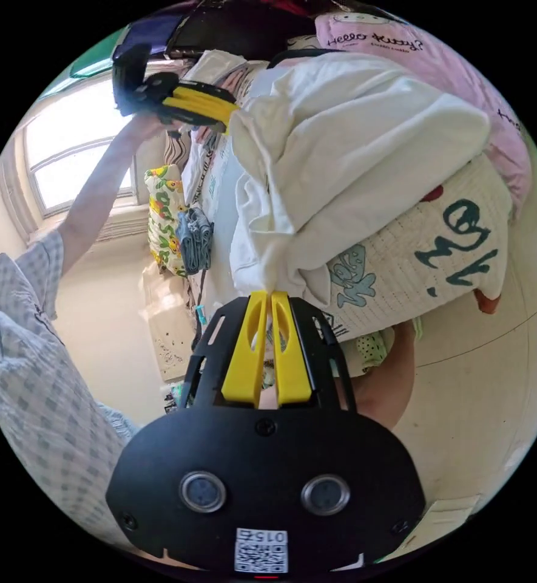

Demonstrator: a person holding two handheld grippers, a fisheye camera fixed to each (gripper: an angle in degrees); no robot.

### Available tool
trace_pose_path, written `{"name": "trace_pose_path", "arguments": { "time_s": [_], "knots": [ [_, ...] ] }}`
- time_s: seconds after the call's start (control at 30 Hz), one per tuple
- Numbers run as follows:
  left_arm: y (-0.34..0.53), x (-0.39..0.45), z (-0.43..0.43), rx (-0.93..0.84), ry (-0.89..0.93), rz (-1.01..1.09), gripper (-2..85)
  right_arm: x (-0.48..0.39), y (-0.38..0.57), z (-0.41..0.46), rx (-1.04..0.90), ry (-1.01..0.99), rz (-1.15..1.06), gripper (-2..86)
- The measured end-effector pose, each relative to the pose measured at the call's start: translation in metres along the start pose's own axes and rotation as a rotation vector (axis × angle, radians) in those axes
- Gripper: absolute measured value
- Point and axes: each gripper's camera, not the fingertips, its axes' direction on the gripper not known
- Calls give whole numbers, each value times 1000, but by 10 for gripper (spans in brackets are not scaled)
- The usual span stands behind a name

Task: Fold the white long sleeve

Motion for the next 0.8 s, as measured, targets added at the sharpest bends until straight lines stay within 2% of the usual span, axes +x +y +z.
{"name": "trace_pose_path", "arguments": {
  "time_s": [0.07,0.13,0.23,0.33,0.43,0.57,0.63,0.8],
  "knots": [
    [47,39,-24,193,-69,-147,-1,15,25,-2,70,60,-23,-1],
    [111,114,-48,441,-175,-313,-2,24,50,-6,154,100,-61,-1],
    [171,229,-56,651,-343,-503,-2,23,98,-15,291,159,-195,-2],
    [207,350,-45,793,-476,-617,-2,9,161,-12,382,247,-329,-1],
    [242,463,-32,963,-520,-727,-2,-3,238,0,462,289,-434,-1],
    [269,594,-16,1075,-598,-758,-2,-14,353,22,573,313,-556,-2],
    [286,677,-9,1115,-695,-750,-2,-17,402,32,607,301,-618,-2],
    [328,815,11,1263,-804,-767,-2,-18,530,72,669,235,-787,-2]
  ]
}}
